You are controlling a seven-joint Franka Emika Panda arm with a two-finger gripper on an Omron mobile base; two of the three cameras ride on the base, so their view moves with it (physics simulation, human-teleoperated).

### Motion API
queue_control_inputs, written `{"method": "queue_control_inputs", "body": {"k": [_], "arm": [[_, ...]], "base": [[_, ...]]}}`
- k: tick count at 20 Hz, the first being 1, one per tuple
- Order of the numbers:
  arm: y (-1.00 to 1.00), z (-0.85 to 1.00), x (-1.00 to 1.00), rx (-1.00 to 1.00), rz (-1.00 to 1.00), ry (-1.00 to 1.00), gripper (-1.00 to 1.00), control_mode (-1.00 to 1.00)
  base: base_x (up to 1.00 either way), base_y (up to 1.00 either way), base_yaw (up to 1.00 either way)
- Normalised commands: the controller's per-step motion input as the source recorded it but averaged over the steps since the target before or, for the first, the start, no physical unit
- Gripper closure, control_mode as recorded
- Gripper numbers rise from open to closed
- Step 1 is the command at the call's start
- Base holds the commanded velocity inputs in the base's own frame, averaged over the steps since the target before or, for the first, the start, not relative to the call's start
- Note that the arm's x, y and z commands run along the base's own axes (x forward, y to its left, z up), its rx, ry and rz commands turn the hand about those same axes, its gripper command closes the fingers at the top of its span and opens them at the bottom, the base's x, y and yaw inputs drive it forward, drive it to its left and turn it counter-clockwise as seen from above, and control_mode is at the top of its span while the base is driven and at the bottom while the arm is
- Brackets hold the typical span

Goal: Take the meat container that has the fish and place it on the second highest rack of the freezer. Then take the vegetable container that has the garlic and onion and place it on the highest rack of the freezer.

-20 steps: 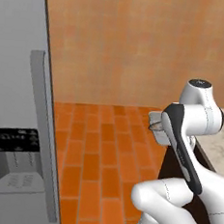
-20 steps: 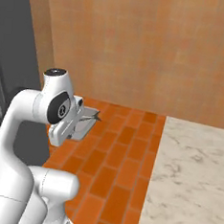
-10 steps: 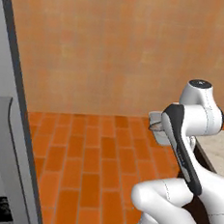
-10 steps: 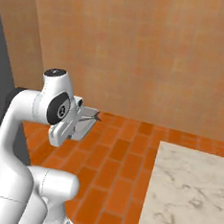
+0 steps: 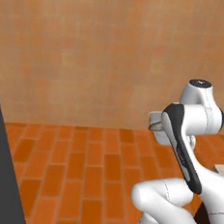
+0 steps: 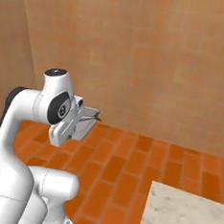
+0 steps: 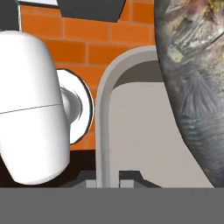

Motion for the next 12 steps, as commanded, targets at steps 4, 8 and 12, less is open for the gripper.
{"method": "queue_control_inputs", "body": {"k": [4, 8, 12], "arm": [[0.0, 0.0, 0.0, 0.0, 0.0, 0.0, 1.0, 1.0], [0.0, 0.0, 0.0, 0.0, 0.0, 0.0, 1.0, 1.0], [0.0, 0.0, 0.0, 0.0, 0.0, 0.0, 1.0, 1.0]], "base": [[0.37, -0.02, 0.29], [0.03, -0.16, 0.67], [0.0, -0.31, 0.76]]}}
